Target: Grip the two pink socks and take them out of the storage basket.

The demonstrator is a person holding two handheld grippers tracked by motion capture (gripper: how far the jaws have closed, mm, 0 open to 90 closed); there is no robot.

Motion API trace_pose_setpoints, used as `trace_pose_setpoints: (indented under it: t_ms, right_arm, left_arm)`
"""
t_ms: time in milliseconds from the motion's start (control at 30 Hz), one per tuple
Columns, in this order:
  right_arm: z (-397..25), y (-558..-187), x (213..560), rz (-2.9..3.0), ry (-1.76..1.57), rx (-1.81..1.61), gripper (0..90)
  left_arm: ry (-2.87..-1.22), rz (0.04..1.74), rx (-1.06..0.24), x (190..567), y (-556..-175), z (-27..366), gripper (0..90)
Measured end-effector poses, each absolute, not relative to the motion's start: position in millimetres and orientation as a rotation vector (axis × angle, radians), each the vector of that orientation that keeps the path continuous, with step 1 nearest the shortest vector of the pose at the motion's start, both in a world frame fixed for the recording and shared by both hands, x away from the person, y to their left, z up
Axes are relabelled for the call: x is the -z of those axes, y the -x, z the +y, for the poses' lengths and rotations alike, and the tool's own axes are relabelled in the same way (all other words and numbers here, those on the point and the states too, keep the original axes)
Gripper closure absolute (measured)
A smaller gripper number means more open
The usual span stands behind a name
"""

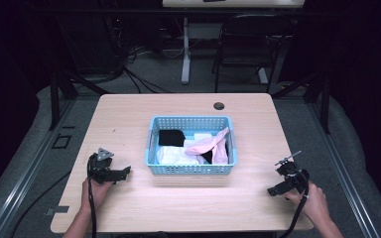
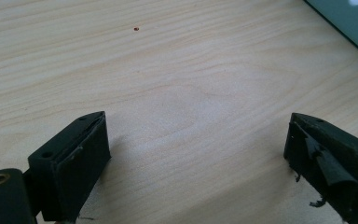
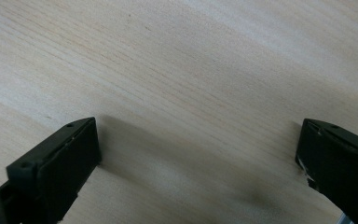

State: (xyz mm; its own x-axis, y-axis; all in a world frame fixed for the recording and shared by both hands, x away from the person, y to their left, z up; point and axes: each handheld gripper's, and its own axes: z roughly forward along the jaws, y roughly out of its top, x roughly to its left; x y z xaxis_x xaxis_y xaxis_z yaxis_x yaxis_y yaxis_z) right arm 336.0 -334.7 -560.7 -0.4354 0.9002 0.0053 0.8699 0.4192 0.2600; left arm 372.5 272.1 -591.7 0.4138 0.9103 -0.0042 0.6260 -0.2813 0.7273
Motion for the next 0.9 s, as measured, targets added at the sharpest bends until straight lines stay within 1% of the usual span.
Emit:
trace_pose_setpoints:
  t_ms: [900]
  right_arm:
    - [-333.4, -338.7, 560.3, 2.549, -1.578, -0.32, 0.0]
  left_arm:
    - [-2.015, 1.298, -0.554, 591.7, -372.5, 272.2, 6.5]
